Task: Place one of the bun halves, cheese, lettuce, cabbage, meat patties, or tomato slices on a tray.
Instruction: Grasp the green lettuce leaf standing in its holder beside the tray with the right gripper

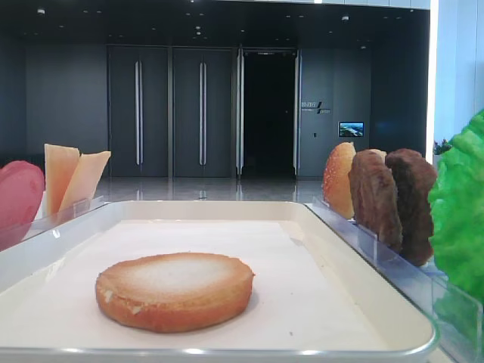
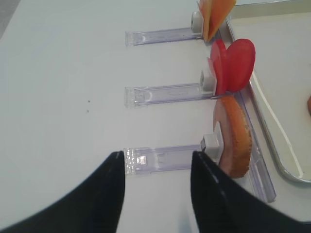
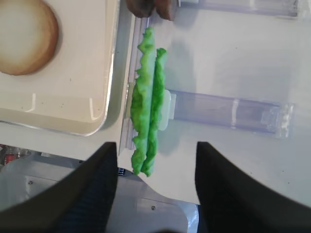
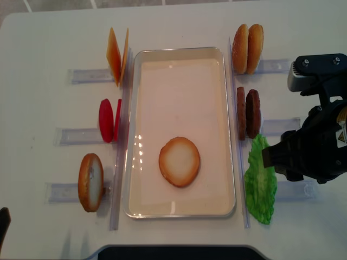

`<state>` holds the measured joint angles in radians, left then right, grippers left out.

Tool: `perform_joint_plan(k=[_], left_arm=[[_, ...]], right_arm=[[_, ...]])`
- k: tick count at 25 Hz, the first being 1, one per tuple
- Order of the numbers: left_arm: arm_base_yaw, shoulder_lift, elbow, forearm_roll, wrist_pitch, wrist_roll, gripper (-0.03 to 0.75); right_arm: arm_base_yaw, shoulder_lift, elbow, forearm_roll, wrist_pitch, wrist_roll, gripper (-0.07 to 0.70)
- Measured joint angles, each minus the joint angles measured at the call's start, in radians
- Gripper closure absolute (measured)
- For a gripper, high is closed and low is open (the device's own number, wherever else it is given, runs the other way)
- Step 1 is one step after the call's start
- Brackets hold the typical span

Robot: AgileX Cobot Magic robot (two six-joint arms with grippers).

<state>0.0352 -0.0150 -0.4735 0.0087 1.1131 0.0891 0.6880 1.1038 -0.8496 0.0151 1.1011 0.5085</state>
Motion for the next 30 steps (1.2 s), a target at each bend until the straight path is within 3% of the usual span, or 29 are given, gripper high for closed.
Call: perform_joint_plan(k=[14,22,30], left_arm=[[0.0,0.0,0.0,0.0,0.0,0.0,0.374],[0.0,0.0,0.0,0.0,0.0,0.0,0.374],[0.0,0.0,0.0,0.0,0.0,0.0,0.374]], right_arm=[[0.0,0.177,0.0,0.0,-0.107,-0.033,0.252],[0.0,0.209,0.0,-0.001,-0.122,-0.053,0.254],[0.0,0.209,0.0,-0.001,-0.123,-0.053,0.353]])
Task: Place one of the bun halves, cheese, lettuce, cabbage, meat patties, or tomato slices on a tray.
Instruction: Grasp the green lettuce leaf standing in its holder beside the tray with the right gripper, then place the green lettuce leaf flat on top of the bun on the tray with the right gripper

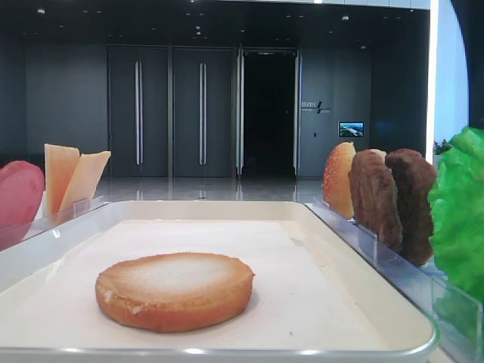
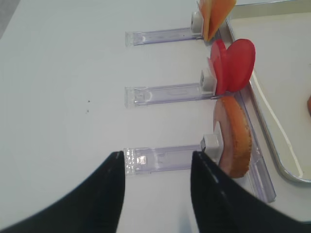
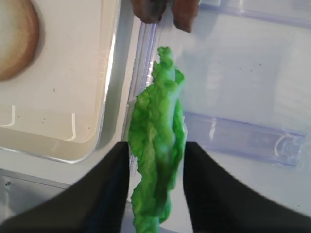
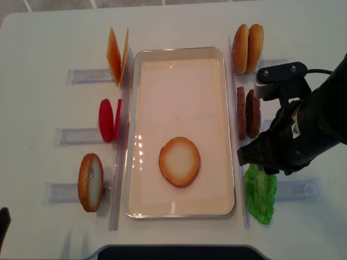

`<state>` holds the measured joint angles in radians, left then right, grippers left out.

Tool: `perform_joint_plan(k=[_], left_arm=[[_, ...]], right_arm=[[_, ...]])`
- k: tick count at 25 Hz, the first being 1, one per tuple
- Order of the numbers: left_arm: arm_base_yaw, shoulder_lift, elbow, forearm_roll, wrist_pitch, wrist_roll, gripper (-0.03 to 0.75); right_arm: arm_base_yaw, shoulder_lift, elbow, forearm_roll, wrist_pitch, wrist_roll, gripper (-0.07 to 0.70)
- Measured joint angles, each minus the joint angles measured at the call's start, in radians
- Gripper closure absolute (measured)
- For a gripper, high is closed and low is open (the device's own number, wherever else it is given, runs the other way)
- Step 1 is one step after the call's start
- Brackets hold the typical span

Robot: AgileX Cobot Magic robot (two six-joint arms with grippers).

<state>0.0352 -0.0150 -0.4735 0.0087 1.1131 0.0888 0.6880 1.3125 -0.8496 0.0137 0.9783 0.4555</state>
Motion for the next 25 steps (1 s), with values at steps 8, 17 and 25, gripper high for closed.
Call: perform_joint_plan(k=[8,17,25], left_arm=[[0.0,0.0,0.0,0.0,0.0,0.0,0.374],[0.0,0.0,0.0,0.0,0.0,0.0,0.374],[0.0,0.0,0.0,0.0,0.0,0.0,0.374]], right_arm=[[0.0,0.0,0.0,0.0,0.002,0.0,0.57],[0.0,0.0,0.0,0.0,0.003,0.0,0.587],[0.0,-0.009,0.0,0.005,0.029,0.0,0.587]])
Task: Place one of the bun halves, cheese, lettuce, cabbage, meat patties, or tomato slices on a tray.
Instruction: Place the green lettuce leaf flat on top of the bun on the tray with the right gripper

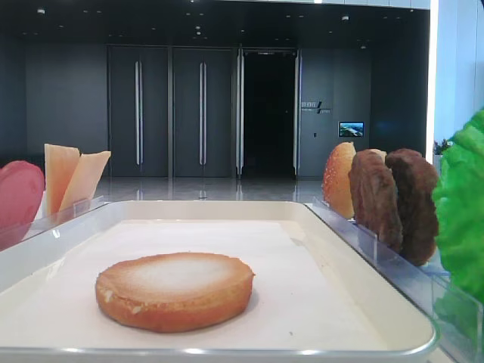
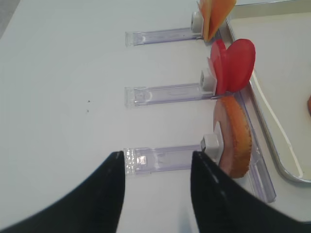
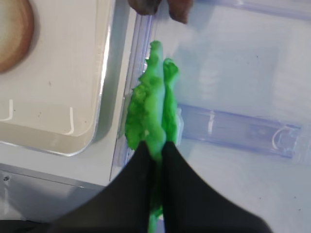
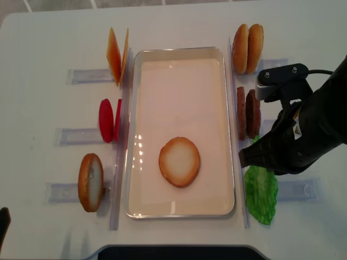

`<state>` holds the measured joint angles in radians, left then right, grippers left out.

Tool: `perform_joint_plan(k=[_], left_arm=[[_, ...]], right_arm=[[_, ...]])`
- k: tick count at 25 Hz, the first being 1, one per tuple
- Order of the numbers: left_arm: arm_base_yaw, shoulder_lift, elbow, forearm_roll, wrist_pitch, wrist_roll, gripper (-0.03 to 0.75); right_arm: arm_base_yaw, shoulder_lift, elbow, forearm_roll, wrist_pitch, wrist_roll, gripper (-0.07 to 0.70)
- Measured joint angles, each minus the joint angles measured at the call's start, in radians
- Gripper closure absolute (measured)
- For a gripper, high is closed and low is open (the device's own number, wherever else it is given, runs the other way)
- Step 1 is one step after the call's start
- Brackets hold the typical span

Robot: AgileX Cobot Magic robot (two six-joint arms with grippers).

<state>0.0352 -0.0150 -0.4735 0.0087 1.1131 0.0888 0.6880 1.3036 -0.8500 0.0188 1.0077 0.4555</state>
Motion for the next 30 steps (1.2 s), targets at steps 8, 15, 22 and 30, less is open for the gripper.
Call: perform_joint_plan(k=[8,15,22,30], left_arm=[[0.0,0.0,0.0,0.0,0.0,0.0,0.374],[0.0,0.0,0.0,0.001,0.0,0.0,0.374],[0.0,0.0,0.0,0.001,0.0,0.0,0.374],[0.0,0.0,0.0,0.001,0.0,0.0,0.374]], right_arm=[[0.0,-0.092,0.0,0.003,0.026,0.0,0.587],[0.0,-0.165,-0.042,0.005,0.104,0.0,0.587],[0.0,-0.206,-0.132,0.032,0.185,0.0,0.587],[0.0,-0.208,-0.136,0.033,0.193,0.0,0.587]])
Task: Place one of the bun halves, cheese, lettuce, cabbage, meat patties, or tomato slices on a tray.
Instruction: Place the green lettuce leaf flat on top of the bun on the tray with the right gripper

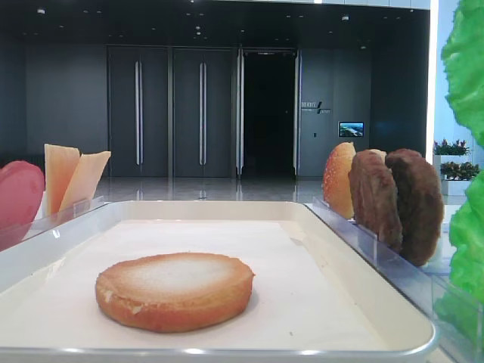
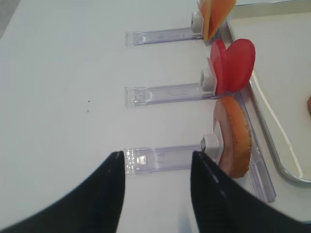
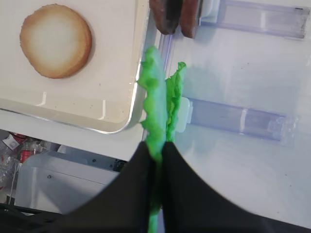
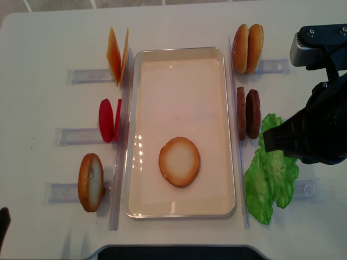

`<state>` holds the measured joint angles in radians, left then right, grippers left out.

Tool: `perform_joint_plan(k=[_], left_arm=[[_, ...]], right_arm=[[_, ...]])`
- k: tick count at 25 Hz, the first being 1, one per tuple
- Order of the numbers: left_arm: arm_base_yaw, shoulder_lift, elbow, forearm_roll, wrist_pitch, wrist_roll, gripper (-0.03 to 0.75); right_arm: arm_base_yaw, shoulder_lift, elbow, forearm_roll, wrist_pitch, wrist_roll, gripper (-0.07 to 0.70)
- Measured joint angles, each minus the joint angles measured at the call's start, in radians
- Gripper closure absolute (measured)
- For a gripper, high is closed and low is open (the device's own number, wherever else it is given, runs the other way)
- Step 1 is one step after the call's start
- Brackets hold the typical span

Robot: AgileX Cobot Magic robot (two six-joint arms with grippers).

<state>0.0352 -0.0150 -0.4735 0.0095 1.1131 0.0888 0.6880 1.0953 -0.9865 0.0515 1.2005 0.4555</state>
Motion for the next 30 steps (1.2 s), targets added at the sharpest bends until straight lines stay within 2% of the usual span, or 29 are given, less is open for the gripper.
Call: perform_joint_plan(k=[7,13,19,26,30], left_arm=[[0.0,0.0,0.0,0.0,0.0,0.0,0.374],[0.0,0.0,0.0,0.0,0.0,0.0,0.374],[0.0,0.0,0.0,0.0,0.0,0.0,0.374],[0.0,0.0,0.0,0.0,0.0,0.0,0.374],[0.0,0.0,0.0,0.0,0.0,0.0,0.374]], right_arm=[[0.03,0.0,0.0,0.048,-0.057,0.002,0.587],[0.113,0.011,-0.001,0.055,-0.134,0.047,0.587],[0.191,0.107,-0.004,0.081,-0.198,0.055,0.587],[0.273,0.235,-0.074,0.098,-0.25,0.055,0.587],[0.3,0.3,-0.133,0.1,-0.257,0.053,0.587]])
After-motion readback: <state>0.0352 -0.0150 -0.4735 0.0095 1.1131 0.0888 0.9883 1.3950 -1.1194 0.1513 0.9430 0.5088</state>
